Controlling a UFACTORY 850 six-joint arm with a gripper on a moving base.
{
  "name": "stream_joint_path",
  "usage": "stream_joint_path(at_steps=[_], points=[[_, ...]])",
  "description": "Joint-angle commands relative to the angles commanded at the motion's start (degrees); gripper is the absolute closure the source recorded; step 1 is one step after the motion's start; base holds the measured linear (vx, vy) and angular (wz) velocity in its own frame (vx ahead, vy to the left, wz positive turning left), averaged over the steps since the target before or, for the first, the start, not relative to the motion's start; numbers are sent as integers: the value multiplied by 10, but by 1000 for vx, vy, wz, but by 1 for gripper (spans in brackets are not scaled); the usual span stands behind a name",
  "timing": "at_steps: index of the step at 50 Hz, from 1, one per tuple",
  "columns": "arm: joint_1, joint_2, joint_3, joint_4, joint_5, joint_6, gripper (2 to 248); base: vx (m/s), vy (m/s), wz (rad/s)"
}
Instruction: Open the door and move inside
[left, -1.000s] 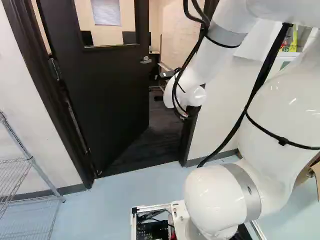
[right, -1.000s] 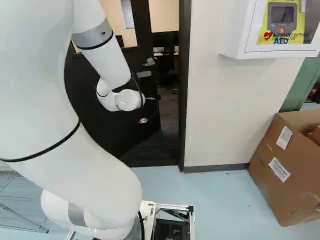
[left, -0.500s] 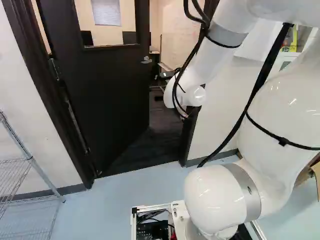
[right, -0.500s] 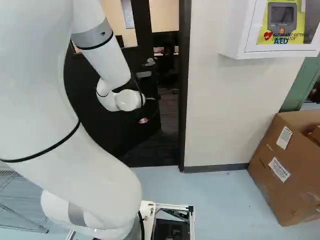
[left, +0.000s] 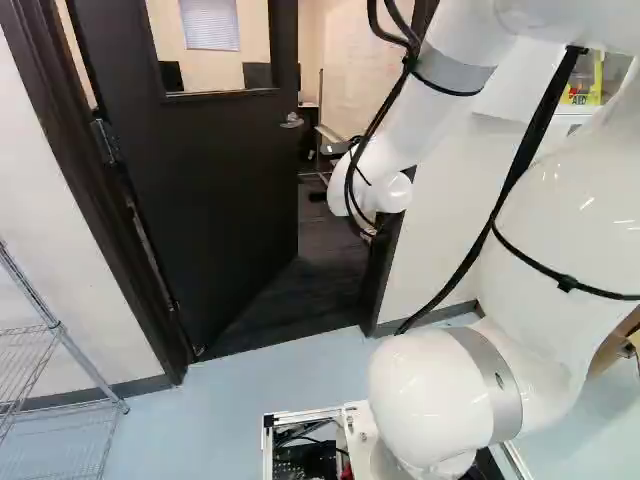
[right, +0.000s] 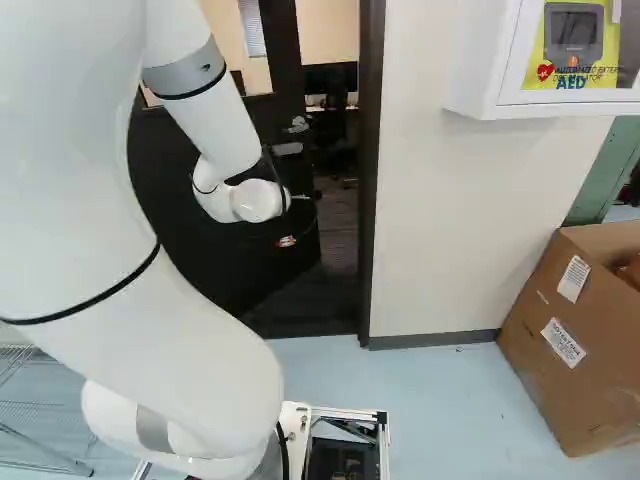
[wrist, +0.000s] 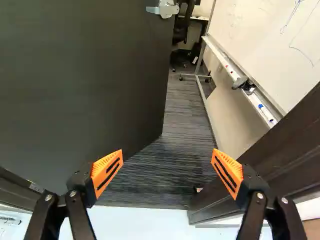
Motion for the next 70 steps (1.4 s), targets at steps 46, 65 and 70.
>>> stream_joint_path(at_steps=[46, 65, 70], points=[[0, 0, 0, 0, 0, 0, 3, 68, 49, -12], [0, 0, 0, 0, 0, 0, 3, 97, 59, -14], [0, 0, 0, 0, 0, 0, 3, 98, 55, -19]])
